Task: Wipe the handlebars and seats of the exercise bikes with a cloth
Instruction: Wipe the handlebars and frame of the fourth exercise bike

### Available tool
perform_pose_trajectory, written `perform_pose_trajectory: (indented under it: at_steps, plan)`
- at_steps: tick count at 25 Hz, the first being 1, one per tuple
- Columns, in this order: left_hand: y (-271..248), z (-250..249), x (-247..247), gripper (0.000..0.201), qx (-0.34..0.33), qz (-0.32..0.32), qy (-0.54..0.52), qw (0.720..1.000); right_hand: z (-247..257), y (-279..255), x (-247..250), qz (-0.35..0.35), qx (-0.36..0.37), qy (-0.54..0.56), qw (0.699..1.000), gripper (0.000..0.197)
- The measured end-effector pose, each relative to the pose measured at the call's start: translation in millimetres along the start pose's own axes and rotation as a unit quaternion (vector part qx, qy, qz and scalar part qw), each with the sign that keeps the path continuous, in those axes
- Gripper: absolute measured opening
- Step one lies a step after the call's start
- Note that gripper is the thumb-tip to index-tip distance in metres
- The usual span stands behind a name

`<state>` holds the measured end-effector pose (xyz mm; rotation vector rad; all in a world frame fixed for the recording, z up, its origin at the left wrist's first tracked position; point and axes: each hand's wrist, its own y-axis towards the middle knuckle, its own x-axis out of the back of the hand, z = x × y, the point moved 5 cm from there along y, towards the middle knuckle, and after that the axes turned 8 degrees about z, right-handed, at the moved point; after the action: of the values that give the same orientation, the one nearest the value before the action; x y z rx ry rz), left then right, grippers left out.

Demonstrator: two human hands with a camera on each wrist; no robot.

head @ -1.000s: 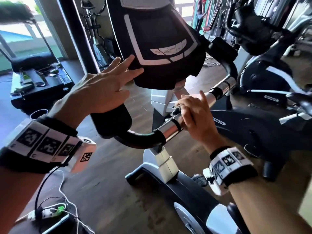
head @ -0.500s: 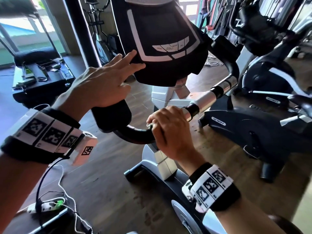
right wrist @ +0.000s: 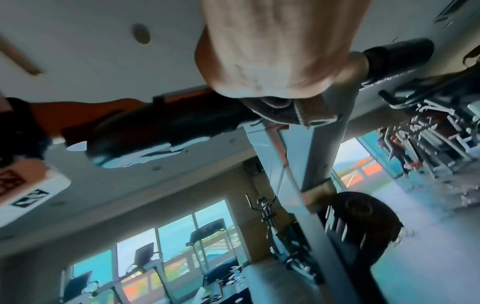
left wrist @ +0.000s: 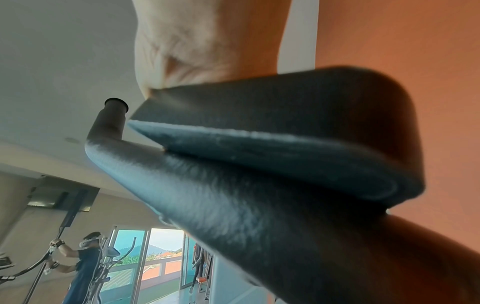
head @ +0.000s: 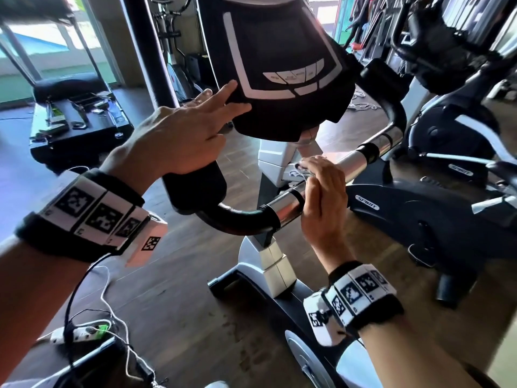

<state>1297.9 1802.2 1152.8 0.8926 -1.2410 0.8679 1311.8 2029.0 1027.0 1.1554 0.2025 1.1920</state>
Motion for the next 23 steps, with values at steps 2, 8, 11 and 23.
perform_pose_trajectory:
  at_steps: [2,8,11,23]
  plan:
    - [0,-2,0,0.071,0.000,0.001,-0.003,1.000,-7,18,1,0.042,-0.029,-0.011,0.999,0.039]
    - [-2,-2,1,0.069,0.015,-0.003,-0.006,1.000,38,-4,-9,0.103,0.044,-0.060,0.992,0.023]
    - [-2,-2,0,0.069,0.015,0.001,-0.009,1.000,48,7,-14,0.163,0.051,-0.112,0.979,0.025]
    - [-2,0,-2,0.064,0.010,0.014,-0.010,1.000,56,4,-14,0.063,0.056,-0.070,0.994,0.041]
